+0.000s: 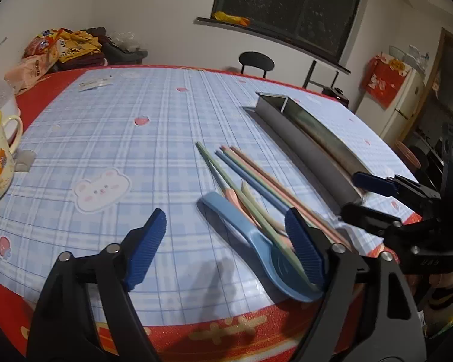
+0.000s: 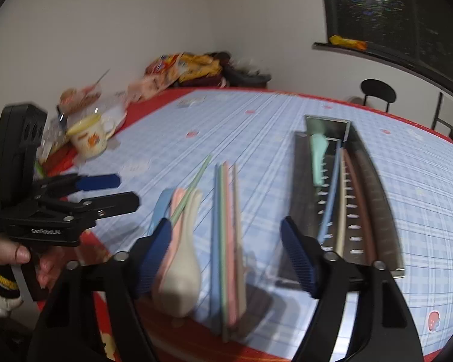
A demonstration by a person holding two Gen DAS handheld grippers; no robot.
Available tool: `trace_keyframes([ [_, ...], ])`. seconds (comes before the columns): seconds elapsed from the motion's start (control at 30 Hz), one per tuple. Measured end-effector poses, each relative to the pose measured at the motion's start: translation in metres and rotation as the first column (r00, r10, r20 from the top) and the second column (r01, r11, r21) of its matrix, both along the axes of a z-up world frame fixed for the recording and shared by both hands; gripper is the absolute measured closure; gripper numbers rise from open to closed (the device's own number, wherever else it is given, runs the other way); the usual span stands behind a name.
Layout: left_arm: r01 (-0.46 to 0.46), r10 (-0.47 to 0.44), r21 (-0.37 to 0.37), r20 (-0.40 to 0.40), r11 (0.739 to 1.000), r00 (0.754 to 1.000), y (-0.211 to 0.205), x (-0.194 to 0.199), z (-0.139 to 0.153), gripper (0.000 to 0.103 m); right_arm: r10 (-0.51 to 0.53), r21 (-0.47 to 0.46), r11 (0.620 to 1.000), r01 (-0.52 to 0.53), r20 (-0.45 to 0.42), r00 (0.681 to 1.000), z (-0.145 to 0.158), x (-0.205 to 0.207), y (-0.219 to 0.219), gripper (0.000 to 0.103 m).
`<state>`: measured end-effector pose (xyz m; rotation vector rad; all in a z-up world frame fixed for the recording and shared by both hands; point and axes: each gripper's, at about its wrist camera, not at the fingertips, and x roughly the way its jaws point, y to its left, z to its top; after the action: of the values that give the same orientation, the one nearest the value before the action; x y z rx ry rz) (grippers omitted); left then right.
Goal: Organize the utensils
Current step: 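Move both tools back over the utensil pile, then grasp the blue spoon with the left tool while the right tool grasps the cream spoon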
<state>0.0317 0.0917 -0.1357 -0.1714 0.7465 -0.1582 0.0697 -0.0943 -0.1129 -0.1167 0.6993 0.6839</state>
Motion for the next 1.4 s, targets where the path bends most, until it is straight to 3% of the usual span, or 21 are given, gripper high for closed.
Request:
trace_keyframes([
  [0.17,0.032,-0.032,-0.015,0.008,0.999,0.999,-0.001,-0.002,-0.004,0.033,0.027,-0.058,0.998,-0.030,-0.040,0.999,-0.010,-0.004,0.014,0.059],
  [0.3,0.047,-0.048,-0.061,-0.017,0.997,0.999,0.004,0.002,-0.010,0.036,0.038,-0.060,0.997,-0.041,-0.045,0.998,-0.011,-0.006,0.019,0.062],
  [0.5,0.082,-0.084,-0.064,-0.028,0.995,0.996,-0.001,0.005,-0.014,0.040,0.064,-0.075,0.995,-0.068,-0.053,0.997,-0.014,-0.009,0.031,0.065],
  [0.77,0.046,-0.051,-0.110,-0.036,0.993,0.998,0.008,0.004,-0.017,0.049,0.075,-0.105,0.991,-0.080,-0.047,0.996,-0.019,0.001,0.044,0.065],
  [1.03,0.062,-0.068,-0.126,-0.046,0.990,0.997,0.007,0.006,-0.019,0.052,0.101,-0.103,0.989,-0.108,-0.071,0.992,-0.025,0.005,0.044,0.065],
  [1.17,0.070,-0.078,-0.136,-0.055,0.988,0.995,0.006,0.007,-0.021,0.062,0.110,-0.078,0.990,-0.117,-0.090,0.990,-0.026,0.004,0.039,0.072],
  [1.4,0.122,-0.131,-0.095,-0.089,0.988,0.987,-0.008,0.010,-0.022,0.065,0.122,-0.076,0.989,-0.131,-0.110,0.986,-0.029,0.003,0.041,0.080],
])
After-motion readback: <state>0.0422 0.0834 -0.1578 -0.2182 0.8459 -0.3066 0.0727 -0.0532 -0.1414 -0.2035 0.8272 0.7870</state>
